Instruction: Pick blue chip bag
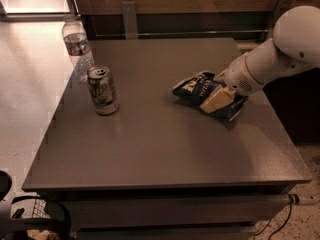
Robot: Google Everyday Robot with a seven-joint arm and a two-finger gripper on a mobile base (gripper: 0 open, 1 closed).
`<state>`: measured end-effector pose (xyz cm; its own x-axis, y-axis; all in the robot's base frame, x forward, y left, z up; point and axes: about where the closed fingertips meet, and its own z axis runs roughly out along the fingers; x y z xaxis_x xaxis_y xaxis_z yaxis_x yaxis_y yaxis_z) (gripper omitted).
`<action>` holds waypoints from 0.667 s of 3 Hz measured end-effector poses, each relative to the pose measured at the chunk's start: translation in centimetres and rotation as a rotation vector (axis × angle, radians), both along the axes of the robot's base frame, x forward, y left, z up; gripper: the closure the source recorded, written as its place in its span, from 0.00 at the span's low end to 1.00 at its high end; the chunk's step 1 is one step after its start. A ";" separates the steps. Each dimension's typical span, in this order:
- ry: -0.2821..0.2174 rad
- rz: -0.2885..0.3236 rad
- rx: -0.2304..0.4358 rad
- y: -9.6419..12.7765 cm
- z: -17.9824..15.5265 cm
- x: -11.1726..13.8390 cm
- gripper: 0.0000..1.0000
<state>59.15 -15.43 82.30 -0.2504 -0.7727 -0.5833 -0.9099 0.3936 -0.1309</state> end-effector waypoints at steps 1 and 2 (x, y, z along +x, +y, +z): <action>0.000 0.000 0.000 0.0 0.2 0.0 1.00; -0.029 0.059 0.032 1.1 2.7 -0.2 1.00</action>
Offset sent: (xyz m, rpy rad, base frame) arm -0.0107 0.0402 0.1057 0.1300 -0.1199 0.2314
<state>58.95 -14.30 84.98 -0.1875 -0.7663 -0.6145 -0.9278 0.3436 -0.1454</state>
